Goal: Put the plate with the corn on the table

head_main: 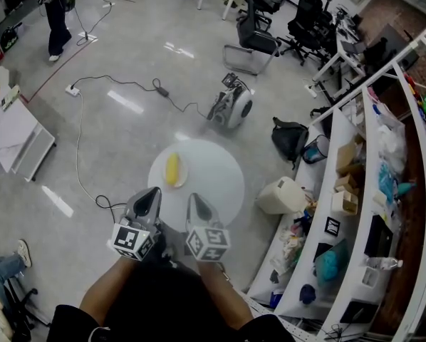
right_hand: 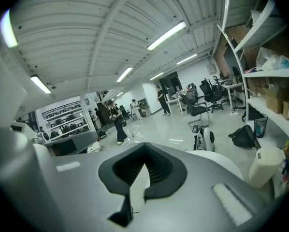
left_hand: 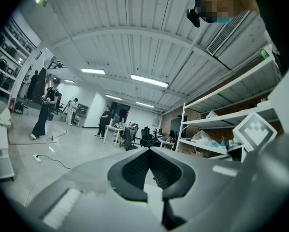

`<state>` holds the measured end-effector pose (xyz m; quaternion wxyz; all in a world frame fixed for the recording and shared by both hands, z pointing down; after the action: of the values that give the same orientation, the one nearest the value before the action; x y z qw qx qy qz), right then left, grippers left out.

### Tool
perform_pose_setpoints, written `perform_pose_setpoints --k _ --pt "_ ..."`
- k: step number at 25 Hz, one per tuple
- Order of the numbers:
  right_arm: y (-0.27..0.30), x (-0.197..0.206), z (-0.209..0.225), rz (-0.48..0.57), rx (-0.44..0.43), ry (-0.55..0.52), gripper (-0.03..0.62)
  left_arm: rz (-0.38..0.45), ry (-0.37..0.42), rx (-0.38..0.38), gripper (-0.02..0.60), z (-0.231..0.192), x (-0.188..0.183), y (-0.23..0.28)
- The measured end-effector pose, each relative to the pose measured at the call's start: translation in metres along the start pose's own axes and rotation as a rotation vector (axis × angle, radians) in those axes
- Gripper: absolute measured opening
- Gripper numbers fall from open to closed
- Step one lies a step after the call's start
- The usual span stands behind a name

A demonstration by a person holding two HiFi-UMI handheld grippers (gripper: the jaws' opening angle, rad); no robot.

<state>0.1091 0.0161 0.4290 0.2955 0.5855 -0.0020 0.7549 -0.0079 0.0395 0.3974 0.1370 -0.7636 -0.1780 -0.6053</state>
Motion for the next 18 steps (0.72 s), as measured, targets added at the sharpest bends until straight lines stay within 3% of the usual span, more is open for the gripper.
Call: perform_pose_setpoints --k 18 --pt "-0.008 -0.007 -0.020 0.053 -0.035 -0.041 0.008 0.003 -0.003 0.027 0.003 0.006 -0.004 -0.005"
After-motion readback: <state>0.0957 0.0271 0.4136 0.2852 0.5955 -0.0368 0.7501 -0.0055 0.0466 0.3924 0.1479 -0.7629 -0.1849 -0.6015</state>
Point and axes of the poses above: the fingertips, and each gripper's own axes: y forward along the fingers, z to its right, x out of its underside, the point moved 1 cm from there along -y, backward along the fingers, and after that the axes turned 6 degrees about x, right-handed, at the moved point
